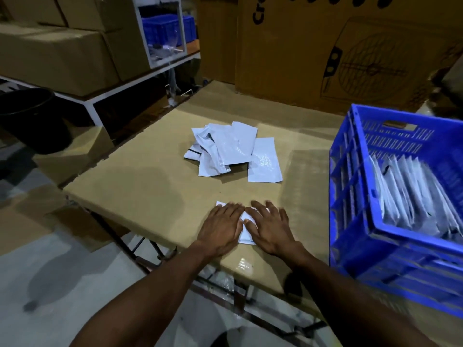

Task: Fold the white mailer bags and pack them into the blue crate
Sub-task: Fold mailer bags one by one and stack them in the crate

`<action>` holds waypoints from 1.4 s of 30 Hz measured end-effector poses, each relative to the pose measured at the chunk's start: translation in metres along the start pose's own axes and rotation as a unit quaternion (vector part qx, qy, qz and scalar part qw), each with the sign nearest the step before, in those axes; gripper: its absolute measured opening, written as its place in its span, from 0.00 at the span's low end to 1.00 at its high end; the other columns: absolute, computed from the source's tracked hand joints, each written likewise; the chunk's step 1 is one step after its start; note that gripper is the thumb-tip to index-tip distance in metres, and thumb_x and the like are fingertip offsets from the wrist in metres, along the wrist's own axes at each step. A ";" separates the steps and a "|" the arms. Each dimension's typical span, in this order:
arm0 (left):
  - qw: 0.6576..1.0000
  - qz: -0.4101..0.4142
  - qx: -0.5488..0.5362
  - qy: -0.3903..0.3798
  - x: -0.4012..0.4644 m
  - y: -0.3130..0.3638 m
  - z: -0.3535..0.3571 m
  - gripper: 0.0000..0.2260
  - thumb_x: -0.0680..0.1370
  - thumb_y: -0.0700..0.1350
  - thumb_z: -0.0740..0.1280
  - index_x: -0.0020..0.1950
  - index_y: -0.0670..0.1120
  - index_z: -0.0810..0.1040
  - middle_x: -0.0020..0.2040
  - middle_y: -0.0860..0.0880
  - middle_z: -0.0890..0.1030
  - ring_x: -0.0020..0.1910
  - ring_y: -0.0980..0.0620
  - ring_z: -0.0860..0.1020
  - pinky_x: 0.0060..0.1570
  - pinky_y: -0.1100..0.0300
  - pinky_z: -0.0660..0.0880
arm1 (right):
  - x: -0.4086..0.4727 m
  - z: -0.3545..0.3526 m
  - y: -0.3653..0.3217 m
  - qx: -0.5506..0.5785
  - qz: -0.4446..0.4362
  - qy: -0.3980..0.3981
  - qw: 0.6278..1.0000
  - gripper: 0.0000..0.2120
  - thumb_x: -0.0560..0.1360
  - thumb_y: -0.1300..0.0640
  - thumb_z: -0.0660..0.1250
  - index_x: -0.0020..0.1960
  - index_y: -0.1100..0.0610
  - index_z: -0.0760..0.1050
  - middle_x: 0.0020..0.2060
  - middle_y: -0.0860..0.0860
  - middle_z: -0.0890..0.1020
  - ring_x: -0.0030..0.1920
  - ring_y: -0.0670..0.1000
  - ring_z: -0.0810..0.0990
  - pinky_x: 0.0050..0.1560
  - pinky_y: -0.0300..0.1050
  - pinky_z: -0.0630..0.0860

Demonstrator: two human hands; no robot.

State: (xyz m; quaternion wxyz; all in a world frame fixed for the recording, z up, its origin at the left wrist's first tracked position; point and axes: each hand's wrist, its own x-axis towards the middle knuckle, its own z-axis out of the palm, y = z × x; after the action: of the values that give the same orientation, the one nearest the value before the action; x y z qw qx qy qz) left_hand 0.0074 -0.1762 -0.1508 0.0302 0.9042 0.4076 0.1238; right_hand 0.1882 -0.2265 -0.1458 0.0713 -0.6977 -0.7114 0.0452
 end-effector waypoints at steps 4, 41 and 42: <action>1.000 0.002 -0.003 -0.004 -0.001 -0.002 0.002 0.23 0.82 0.51 0.53 0.73 0.45 0.73 0.71 0.48 0.76 0.70 0.47 0.73 0.70 0.49 0.66 | -0.005 0.001 0.001 0.007 0.002 -0.014 1.000 0.33 0.78 0.34 0.38 0.77 0.45 0.61 0.78 0.45 0.60 0.78 0.56 0.56 0.73 0.61 0.57; 0.996 -0.047 0.028 -0.066 -0.021 -0.005 -0.009 0.28 0.81 0.51 0.62 0.80 0.54 0.60 0.82 0.48 0.57 0.79 0.40 0.58 0.71 0.40 0.63 | -0.037 -0.038 0.023 0.011 -0.233 0.181 0.955 0.06 0.80 0.58 0.60 0.52 0.58 0.75 0.66 0.57 0.75 0.72 0.60 0.68 0.64 0.61 0.69; 0.995 -0.059 0.026 -0.082 -0.019 -0.004 -0.009 0.28 0.82 0.51 0.60 0.81 0.57 0.56 0.83 0.49 0.54 0.80 0.41 0.55 0.73 0.41 0.60 | -0.041 -0.039 0.022 -0.002 -0.247 0.175 0.953 0.08 0.79 0.57 0.61 0.55 0.57 0.76 0.69 0.55 0.73 0.74 0.60 0.66 0.66 0.63 0.67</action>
State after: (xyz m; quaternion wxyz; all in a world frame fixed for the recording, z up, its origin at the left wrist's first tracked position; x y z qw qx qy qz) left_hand -0.0097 -0.1876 -0.1468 0.0474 0.8862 0.4594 0.0365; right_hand 0.2168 -0.2681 -0.1122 0.2020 -0.4971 -0.8381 -0.0983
